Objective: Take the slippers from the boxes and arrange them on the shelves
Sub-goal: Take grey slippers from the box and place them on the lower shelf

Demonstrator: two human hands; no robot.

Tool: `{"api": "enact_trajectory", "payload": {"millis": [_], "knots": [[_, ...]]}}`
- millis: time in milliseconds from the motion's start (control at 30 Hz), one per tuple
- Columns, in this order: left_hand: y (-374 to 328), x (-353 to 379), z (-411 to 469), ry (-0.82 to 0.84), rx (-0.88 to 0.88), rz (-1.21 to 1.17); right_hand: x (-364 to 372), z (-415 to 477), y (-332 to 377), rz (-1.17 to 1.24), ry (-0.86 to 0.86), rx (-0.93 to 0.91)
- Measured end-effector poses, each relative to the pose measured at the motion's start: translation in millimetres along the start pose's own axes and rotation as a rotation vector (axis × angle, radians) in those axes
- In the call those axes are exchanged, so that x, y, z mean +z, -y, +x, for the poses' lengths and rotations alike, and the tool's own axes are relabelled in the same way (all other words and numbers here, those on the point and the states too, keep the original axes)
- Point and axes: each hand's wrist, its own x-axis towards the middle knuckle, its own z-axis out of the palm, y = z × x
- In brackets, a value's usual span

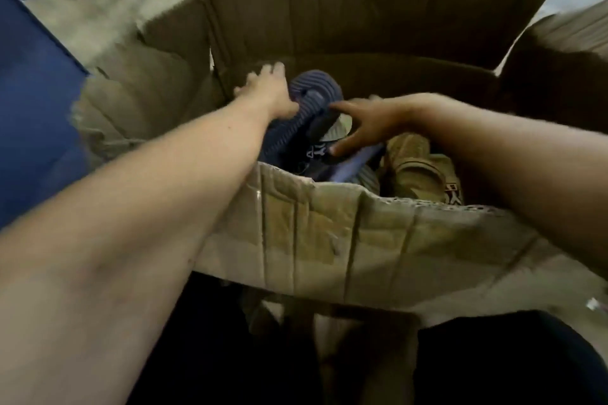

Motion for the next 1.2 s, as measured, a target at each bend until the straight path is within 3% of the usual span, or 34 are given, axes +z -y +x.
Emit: {"api": "enact_trajectory", "payload": {"millis": [100, 167, 367, 533, 733, 1200], "knots": [[-1.7, 19.3, -0.8, 0.161, -0.031, -0.046, 12.2, 6.0, 10.8, 0.093, 0.149, -0.159], [4.1, 17.8, 0.5, 0.233, -0.026, -0.044, 15.7, 19.8, 11.3, 0.066, 0.196, -0.167], [0.8, 27.9, 26.8, 0.208, 0.040, -0.109, 17.3, 62.4, -29.5, 0.018, 0.380, -0.075], [-6.9, 68.2, 57.2, 0.240, 0.083, -0.047, 44.3, 100.6, -51.8, -0.131, 0.272, -0.172], [-7.4, 84.3, 83.9, 0.233, 0.118, -0.072, 46.8, 114.2, -69.9, -0.097, 0.236, -0.223], [-6.2, 89.1, 84.4, 0.219, 0.144, -0.077, 53.7, 114.8, -66.0, -0.250, 0.279, -0.243]]}}
